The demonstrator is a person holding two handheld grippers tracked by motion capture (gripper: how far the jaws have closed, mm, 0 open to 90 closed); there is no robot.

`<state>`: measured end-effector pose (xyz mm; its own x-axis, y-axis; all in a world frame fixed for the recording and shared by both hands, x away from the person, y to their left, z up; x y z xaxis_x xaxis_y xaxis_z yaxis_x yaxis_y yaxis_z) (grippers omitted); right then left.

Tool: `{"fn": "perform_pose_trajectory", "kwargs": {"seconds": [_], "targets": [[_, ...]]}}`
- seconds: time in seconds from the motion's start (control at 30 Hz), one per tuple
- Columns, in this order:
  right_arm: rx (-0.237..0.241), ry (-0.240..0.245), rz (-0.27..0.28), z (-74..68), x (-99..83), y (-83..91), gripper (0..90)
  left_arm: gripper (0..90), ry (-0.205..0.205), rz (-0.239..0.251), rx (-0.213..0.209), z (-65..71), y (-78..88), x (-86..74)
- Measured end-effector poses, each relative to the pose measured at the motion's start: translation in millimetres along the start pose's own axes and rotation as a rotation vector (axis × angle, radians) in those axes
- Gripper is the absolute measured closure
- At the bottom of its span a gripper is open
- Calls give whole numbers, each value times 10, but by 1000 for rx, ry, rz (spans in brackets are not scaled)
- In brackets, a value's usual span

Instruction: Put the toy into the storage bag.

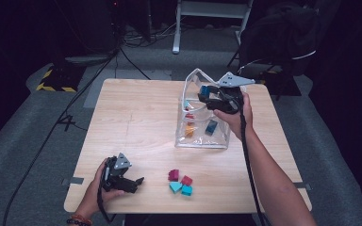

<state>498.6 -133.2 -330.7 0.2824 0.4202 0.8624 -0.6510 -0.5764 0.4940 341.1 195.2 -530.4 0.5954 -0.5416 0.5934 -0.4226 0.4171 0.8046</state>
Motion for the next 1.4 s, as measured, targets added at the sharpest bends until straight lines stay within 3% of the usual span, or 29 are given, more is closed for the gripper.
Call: {"fn": "perform_pose_trajectory", "kwargs": {"seconds": [0.47, 0.57, 0.67, 1.13, 1.4], "targets": [[-26, 6, -51, 21, -5, -142, 479, 17, 2, 0, 2, 1, 0, -1], [-30, -5, -55, 47, -12, -157, 423, 17, 3, 0, 2, 1, 0, -1], [-35, -6, -63, 46, -17, -159, 430, 17, 2, 0, 2, 1, 0, -1], [10, -1, 13, -32, -18, 81, 440, 17, 3, 0, 1, 1, 0, -1], [30, 47, 53, -202, -72, 343, 438, 17, 3, 1, 1, 1, -1, -1]]}}
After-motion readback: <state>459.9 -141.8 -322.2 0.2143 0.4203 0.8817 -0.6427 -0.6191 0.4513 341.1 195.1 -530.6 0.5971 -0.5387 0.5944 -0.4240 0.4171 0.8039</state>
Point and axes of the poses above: each handheld gripper's, and its own axes: y roughly backward along the jaws, x roughly out of its top, z roughly to its right, the point moved 3 cm from there along -y, roughly forward along the jaws, and after that the axes turned 5 degrees about -z, right-handed, at the moved point
